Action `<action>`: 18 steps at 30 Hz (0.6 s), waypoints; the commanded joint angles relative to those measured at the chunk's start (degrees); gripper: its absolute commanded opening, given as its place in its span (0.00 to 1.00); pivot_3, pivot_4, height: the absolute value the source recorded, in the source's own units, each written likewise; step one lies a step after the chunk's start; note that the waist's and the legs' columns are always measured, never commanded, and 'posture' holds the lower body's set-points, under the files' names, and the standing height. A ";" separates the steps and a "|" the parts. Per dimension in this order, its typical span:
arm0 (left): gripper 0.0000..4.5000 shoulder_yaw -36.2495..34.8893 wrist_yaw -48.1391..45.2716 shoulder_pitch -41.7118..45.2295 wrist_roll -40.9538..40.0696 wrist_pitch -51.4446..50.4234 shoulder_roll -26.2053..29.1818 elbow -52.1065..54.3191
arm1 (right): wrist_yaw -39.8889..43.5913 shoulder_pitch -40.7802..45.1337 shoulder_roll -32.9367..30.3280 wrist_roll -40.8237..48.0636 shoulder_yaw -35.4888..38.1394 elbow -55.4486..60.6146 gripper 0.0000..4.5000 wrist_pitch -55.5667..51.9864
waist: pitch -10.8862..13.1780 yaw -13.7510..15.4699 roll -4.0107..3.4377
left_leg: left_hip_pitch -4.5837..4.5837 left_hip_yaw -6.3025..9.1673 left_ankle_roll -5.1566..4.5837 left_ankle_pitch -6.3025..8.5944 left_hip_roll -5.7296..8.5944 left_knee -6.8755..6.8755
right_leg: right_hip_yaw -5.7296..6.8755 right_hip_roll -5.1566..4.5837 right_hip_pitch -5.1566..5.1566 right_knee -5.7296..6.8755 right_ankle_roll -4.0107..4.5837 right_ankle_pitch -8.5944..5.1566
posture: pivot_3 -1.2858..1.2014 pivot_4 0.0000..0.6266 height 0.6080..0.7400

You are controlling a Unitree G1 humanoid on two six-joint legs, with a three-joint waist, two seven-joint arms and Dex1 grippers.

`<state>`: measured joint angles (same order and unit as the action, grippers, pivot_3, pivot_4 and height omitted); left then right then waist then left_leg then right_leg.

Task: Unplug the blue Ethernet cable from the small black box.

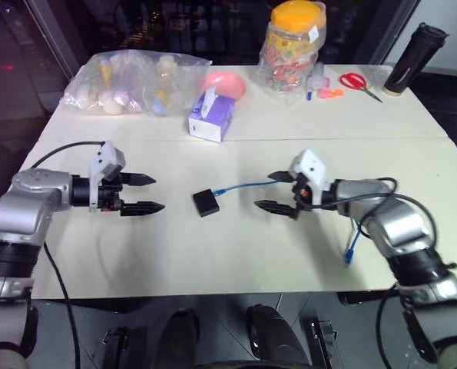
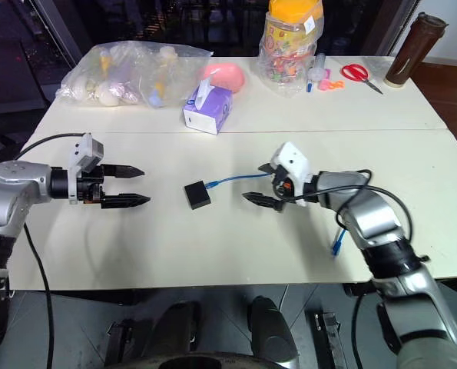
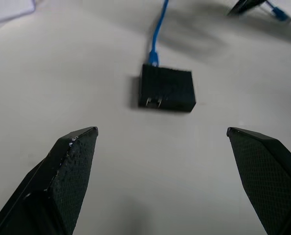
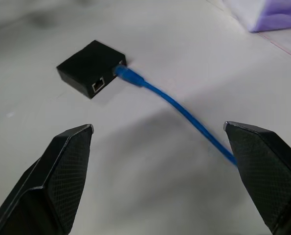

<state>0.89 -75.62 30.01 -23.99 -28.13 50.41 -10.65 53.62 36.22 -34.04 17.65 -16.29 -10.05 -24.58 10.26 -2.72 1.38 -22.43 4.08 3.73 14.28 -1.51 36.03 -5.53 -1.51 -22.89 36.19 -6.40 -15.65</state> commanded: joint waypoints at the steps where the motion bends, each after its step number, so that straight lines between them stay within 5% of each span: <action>1: 0.99 -2.38 3.06 -1.33 -1.02 -0.95 -1.38 2.85 | 3.86 9.75 6.14 -6.33 -2.52 -18.65 1.00 11.13 | 0.02 -0.30 -0.02 | -0.03 -0.01 0.00 0.00 0.00 -0.01 | 0.00 0.00 -0.07 0.01 -0.01 0.01 | 0.52 0.24 1.00; 8: 1.00 -6.55 8.37 -9.26 -3.01 -4.23 -2.19 10.81 | 8.33 22.29 16.88 -15.24 -4.02 -51.54 0.94 26.04 | 0.02 -1.01 -0.02 | -0.06 0.07 0.01 -0.01 -0.02 -0.31 | 0.06 -0.02 -0.27 0.16 -0.06 0.04 | 0.52 0.24 1.00; 11: 1.00 -9.05 10.19 -11.97 -4.32 -5.90 -1.52 13.73 | 12.57 22.92 19.34 -17.58 -4.41 -56.38 0.70 28.93 | -0.01 -1.40 0.02 | 0.00 0.05 0.02 -0.01 -0.02 -0.31 | 0.05 -0.04 -0.24 0.17 -0.06 0.04 | 0.52 0.24 1.00; 17: 1.00 -11.26 12.35 -14.86 -4.44 -6.47 -1.07 14.86 | 14.72 22.60 22.11 -19.79 -2.94 -57.61 0.04 32.22 | -0.02 -1.69 0.01 | 0.39 0.05 0.02 -0.01 -0.02 -0.31 | 0.05 0.01 -0.08 0.53 -0.05 0.04 | 0.52 0.24 1.00; 18: 1.00 -10.88 12.59 -14.27 -4.09 -5.91 -1.50 13.79 | 13.52 22.16 21.74 -20.98 -3.41 -56.67 0.01 33.98 | -0.02 -1.70 0.01 | 0.47 0.05 0.02 -0.01 -0.02 -0.30 | 0.05 0.01 -0.04 0.65 -0.04 0.03 | 0.52 0.24 1.00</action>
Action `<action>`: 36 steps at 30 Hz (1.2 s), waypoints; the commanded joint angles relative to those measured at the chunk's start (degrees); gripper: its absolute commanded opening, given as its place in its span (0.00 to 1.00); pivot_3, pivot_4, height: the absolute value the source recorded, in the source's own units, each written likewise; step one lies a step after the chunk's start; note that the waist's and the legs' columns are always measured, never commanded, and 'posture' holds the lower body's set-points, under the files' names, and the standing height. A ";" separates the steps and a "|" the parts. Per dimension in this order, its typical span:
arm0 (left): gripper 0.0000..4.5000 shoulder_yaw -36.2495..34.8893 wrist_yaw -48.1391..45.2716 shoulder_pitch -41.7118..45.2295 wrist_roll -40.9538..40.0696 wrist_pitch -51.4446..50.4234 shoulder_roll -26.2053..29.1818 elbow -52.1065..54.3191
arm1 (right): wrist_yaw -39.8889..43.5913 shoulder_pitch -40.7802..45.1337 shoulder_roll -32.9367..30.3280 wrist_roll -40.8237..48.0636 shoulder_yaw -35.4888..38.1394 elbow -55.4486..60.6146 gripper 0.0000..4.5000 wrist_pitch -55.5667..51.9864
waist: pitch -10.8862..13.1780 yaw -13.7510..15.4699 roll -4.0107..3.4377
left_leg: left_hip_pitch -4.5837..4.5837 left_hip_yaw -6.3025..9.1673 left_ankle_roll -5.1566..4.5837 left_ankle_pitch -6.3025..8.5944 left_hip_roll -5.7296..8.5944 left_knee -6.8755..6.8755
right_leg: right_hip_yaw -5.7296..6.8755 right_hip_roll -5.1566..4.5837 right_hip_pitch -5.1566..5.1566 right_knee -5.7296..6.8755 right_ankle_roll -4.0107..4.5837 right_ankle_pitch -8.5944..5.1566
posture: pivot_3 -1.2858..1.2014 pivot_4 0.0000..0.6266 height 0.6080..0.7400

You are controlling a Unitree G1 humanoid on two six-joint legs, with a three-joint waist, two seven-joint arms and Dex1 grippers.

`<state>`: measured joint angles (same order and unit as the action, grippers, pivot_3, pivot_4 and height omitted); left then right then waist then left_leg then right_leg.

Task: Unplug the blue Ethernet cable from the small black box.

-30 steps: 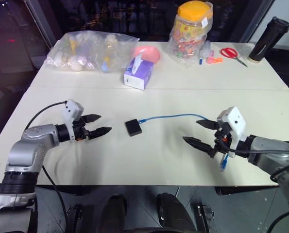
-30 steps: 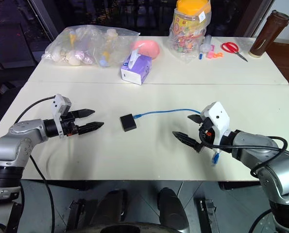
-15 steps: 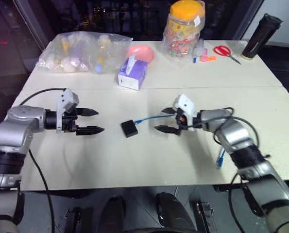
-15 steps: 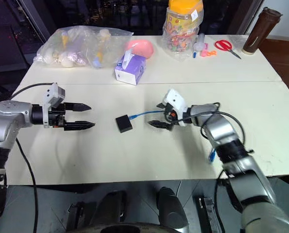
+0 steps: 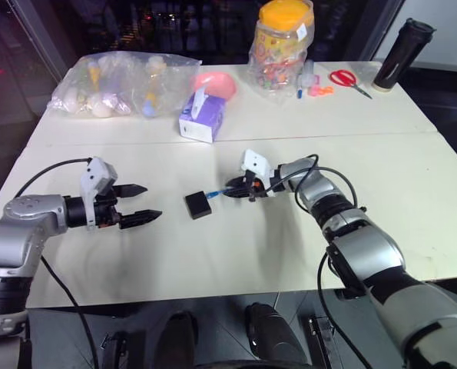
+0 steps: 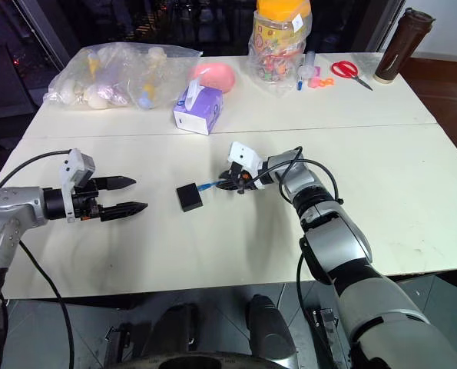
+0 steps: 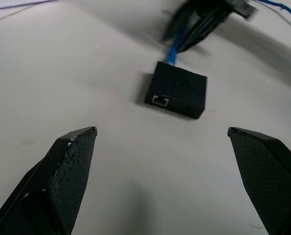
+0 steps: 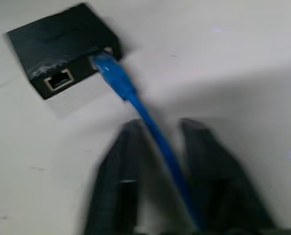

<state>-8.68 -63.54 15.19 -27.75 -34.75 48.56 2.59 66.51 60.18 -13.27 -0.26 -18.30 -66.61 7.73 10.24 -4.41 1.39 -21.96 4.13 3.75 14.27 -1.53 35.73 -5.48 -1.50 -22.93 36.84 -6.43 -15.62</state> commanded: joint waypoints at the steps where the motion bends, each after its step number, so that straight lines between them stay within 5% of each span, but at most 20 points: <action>1: 1.00 -0.89 0.73 1.69 -0.13 1.14 -0.31 -1.03 | -1.99 -2.19 0.08 -4.78 -1.92 1.07 0.01 4.45 | 0.00 0.03 0.00 | 0.08 0.00 0.00 0.00 0.00 0.01 | 0.00 0.00 0.05 0.05 0.01 0.00 | 0.52 0.24 1.00; 6: 1.00 1.93 -1.59 12.24 0.31 2.71 -5.27 -15.46 | -16.02 -3.59 -8.53 -14.53 -3.82 10.98 0.01 21.79 | 0.08 0.72 -0.10 | 0.47 0.05 0.05 -0.03 0.03 0.28 | 0.00 0.07 0.51 0.14 0.11 -0.09 | 0.52 0.24 1.00; 17: 1.00 7.96 -13.13 38.43 6.30 10.57 -20.65 -56.50 | -36.53 -10.60 -19.78 -23.98 1.18 35.55 0.01 31.28 | 0.08 0.29 -0.03 | 0.15 0.08 0.12 -0.08 0.15 0.17 | -0.06 0.05 0.13 0.23 -0.02 -0.12 | 0.52 0.24 1.00; 34: 1.00 2.59 -12.16 50.56 10.99 22.57 -33.18 -73.64 | -33.33 -19.95 -22.44 -18.15 6.64 54.72 0.01 18.69 | 0.09 0.41 -0.01 | -0.43 0.12 0.11 -0.08 0.22 0.42 | -0.05 -0.03 -0.20 0.22 -0.07 -0.10 | 0.52 0.24 1.00; 36: 0.88 2.37 -13.35 50.61 11.20 22.77 -33.66 -73.57 | -32.94 -20.36 -22.56 -17.43 7.30 55.67 0.00 17.23 | 0.09 0.37 -0.01 | -0.41 0.13 0.11 -0.08 0.22 0.40 | -0.05 -0.01 -0.21 0.22 -0.06 -0.10 | 0.52 0.24 1.00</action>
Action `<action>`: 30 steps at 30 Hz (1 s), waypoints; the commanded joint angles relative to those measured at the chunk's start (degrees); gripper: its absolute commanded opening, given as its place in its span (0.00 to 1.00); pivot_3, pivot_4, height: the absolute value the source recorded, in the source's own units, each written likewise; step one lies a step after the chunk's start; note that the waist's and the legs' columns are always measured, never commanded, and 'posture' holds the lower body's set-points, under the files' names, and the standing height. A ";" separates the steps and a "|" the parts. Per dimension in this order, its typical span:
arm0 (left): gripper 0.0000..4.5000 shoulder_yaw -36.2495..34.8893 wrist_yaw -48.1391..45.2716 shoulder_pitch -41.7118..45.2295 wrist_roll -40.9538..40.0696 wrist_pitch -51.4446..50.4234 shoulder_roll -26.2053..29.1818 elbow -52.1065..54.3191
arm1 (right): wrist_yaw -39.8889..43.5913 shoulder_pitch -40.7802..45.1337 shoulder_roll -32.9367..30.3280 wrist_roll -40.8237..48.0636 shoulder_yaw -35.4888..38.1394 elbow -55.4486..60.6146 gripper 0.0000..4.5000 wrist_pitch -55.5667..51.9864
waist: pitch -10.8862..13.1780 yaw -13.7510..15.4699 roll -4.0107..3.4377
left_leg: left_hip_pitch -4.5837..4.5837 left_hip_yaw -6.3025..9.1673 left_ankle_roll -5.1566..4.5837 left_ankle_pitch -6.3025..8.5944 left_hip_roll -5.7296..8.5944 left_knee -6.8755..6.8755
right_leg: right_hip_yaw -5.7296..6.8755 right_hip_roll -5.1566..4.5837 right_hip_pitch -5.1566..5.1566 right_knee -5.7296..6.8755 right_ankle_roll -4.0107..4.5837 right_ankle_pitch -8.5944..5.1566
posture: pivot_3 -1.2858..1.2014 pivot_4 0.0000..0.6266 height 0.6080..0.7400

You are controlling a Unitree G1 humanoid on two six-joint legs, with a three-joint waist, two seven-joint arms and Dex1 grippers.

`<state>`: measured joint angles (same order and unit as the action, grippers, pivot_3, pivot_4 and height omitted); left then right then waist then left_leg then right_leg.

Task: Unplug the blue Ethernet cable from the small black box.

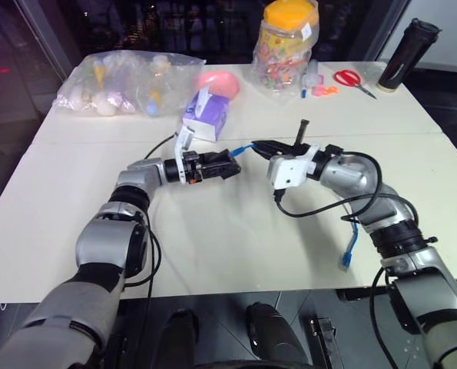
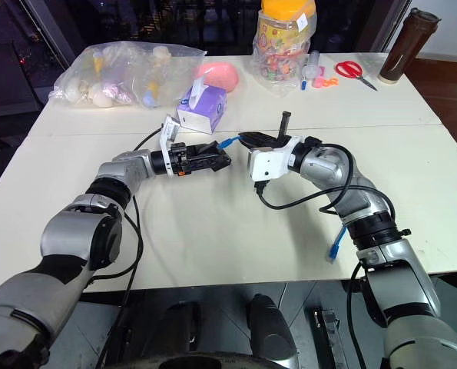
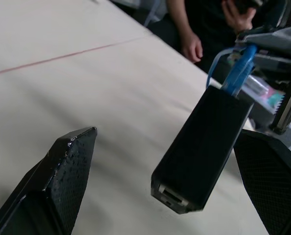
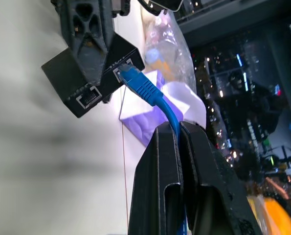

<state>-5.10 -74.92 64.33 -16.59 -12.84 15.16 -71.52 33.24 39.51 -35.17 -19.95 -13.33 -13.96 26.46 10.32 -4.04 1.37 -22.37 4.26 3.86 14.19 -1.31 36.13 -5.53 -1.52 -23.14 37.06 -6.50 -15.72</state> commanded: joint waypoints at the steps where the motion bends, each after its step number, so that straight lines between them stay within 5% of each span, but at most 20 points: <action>1: 0.81 -1.50 -2.53 1.50 -0.01 0.78 -0.46 0.60 | 0.64 0.04 -0.63 2.75 2.65 3.61 0.00 -2.36 | 0.00 0.01 0.00 | 0.00 0.01 0.00 0.00 0.00 -0.01 | 0.00 0.00 -0.01 0.00 0.00 0.00 | 0.52 0.24 1.00; 8: 0.12 -2.84 -6.11 1.81 -0.37 -1.21 -0.53 1.52 | 3.15 -1.99 0.08 7.06 4.22 7.85 0.00 -9.45 | 0.00 0.10 0.00 | -0.01 0.02 0.00 0.00 0.00 0.02 | 0.01 0.00 0.01 0.00 0.00 0.00 | 0.52 0.24 1.00; 15: 0.11 -5.86 -2.22 4.06 -1.45 -1.53 0.39 1.62 | 6.85 -5.17 0.33 12.44 5.58 13.60 0.00 -19.14 | 0.00 0.11 0.00 | -0.01 0.06 0.00 0.00 0.00 0.01 | 0.03 0.00 0.01 0.01 0.00 0.00 | 0.52 0.24 1.00; 19: 0.11 -3.49 -2.00 6.11 1.38 -2.27 1.45 1.62 | 9.57 -9.00 -1.31 16.09 7.74 19.44 0.43 -26.77 | 0.01 0.20 0.02 | -0.04 0.14 0.00 0.00 0.00 0.00 | 0.09 0.00 0.01 0.00 0.00 0.00 | 0.52 0.24 1.00; 23: 0.11 1.03 -13.67 7.44 4.31 -1.61 3.47 4.48 | 11.50 -13.23 -0.36 37.70 17.97 31.90 0.86 -55.83 | 0.01 0.54 0.01 | -0.05 0.14 0.00 0.00 0.01 0.00 | 0.10 -0.01 0.03 0.00 0.00 0.00 | 0.52 0.24 1.00; 26: 0.11 6.03 -17.41 8.31 1.67 -4.56 4.77 7.93 | 3.88 -11.64 4.58 65.61 28.87 38.88 0.86 -77.17 | 0.02 0.55 0.02 | -0.03 0.15 0.00 0.00 0.00 0.00 | 0.10 0.00 0.03 0.04 0.01 0.00 | 0.52 0.24 1.00; 30: 0.11 13.02 -17.58 8.34 -6.97 -10.86 6.65 14.40 | -9.16 -9.35 9.87 82.57 34.88 40.38 0.86 -86.20 | 0.02 0.53 0.01 | -0.03 0.33 0.00 0.00 -0.07 -0.04 | 0.22 0.03 0.03 0.15 0.04 0.00 | 0.52 0.24 1.00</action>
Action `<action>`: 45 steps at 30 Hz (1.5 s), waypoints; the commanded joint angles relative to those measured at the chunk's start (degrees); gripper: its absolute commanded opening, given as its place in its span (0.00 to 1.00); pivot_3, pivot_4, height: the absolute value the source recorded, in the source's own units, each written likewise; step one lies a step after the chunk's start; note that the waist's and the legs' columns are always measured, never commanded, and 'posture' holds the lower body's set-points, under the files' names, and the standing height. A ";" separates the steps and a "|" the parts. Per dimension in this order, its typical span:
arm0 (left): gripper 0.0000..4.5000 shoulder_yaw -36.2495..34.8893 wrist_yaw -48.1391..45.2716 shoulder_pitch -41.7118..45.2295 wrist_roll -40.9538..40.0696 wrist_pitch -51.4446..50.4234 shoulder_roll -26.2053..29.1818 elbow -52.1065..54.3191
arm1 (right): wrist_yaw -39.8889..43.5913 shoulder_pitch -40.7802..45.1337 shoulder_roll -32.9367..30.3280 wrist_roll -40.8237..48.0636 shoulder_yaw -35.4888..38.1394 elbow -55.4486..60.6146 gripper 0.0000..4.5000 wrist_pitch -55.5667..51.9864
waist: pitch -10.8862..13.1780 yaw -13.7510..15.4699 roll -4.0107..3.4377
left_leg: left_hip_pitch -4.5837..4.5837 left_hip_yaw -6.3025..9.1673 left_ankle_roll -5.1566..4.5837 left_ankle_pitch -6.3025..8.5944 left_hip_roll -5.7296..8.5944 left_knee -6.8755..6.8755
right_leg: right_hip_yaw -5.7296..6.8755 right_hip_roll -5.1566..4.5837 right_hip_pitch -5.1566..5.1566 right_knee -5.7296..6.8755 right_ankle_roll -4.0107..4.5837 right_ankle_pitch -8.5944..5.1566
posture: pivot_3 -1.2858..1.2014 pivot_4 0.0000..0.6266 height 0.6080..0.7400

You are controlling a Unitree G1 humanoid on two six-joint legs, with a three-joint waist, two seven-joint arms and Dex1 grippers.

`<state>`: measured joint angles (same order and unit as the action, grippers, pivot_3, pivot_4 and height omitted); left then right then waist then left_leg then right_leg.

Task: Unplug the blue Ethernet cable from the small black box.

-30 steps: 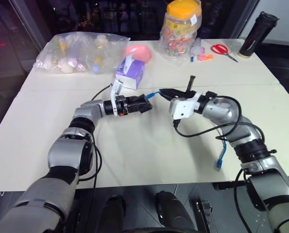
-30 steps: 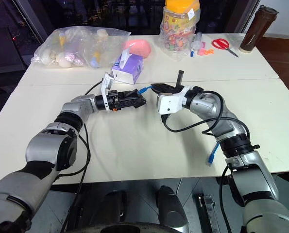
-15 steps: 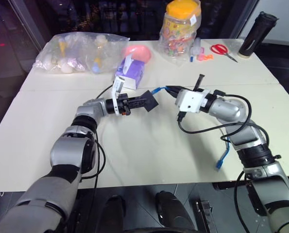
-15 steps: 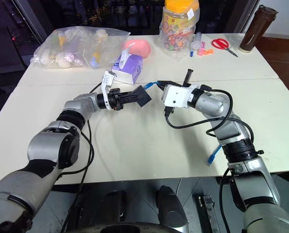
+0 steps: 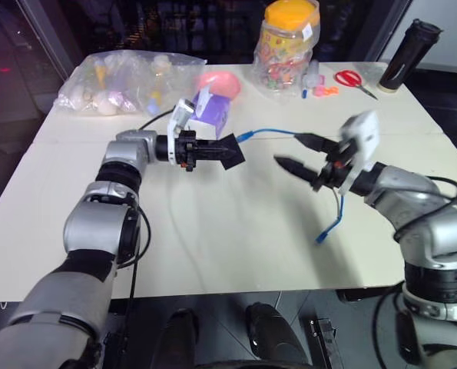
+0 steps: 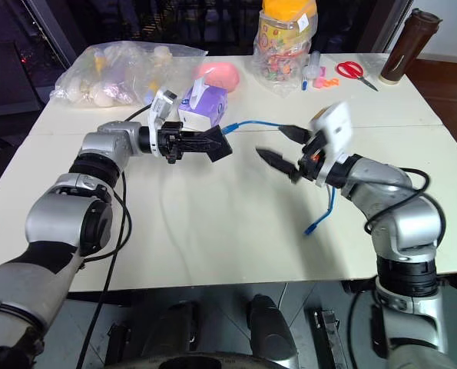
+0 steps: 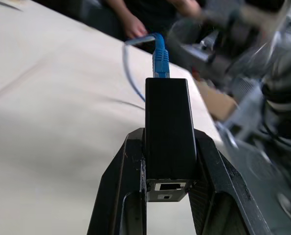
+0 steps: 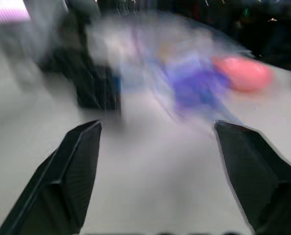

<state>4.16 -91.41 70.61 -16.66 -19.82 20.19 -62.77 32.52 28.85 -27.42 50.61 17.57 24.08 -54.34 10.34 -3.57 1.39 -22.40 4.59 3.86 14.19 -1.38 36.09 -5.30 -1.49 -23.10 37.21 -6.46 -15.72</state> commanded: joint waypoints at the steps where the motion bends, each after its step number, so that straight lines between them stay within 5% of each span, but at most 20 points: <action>1: 0.11 5.87 -1.09 1.96 -9.32 -5.22 2.28 7.74 | -11.36 1.27 3.31 15.33 4.35 2.60 0.86 -6.01 | 0.00 0.11 0.00 | 0.00 0.00 0.00 0.00 0.00 0.00 | 0.01 0.00 0.01 0.00 0.00 0.00 | 0.52 0.24 1.00; 6: 0.11 13.05 -1.09 4.59 -17.26 -7.64 4.31 11.23 | -21.84 -2.57 9.00 27.13 1.52 5.94 0.86 -4.78 | 0.00 0.42 -0.01 | -0.04 -0.02 -0.01 0.00 0.00 -0.02 | 0.01 -0.02 0.01 -0.08 0.00 -0.01 | 0.52 0.24 1.00; 11: 0.11 15.90 -1.09 5.71 -22.30 -8.90 5.50 12.42 | -25.32 -5.67 10.45 25.77 -1.73 6.92 0.86 -1.16 | 0.00 0.83 -0.02 | -0.12 -0.10 -0.01 0.01 0.01 -0.03 | -0.03 -0.03 -0.08 -0.17 -0.01 -0.01 | 0.52 0.24 1.00; 45: 0.11 20.51 -1.09 3.31 -28.91 -10.18 9.08 17.78 | -18.29 -6.20 4.42 15.56 -5.61 1.93 0.86 11.23 | 0.01 1.00 -0.02 | -0.15 -0.15 -0.03 0.01 -0.03 -0.04 | -0.09 0.05 -0.14 -0.22 0.02 -0.03 | 0.52 0.24 1.00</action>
<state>26.02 -92.14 73.13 -44.77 -30.57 29.24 -45.30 13.49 21.83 -23.05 64.94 11.72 23.50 -43.48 10.35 -2.57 1.37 -22.54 4.44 3.83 14.20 -1.41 36.05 -5.39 -1.44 -23.24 36.99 -6.44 -15.74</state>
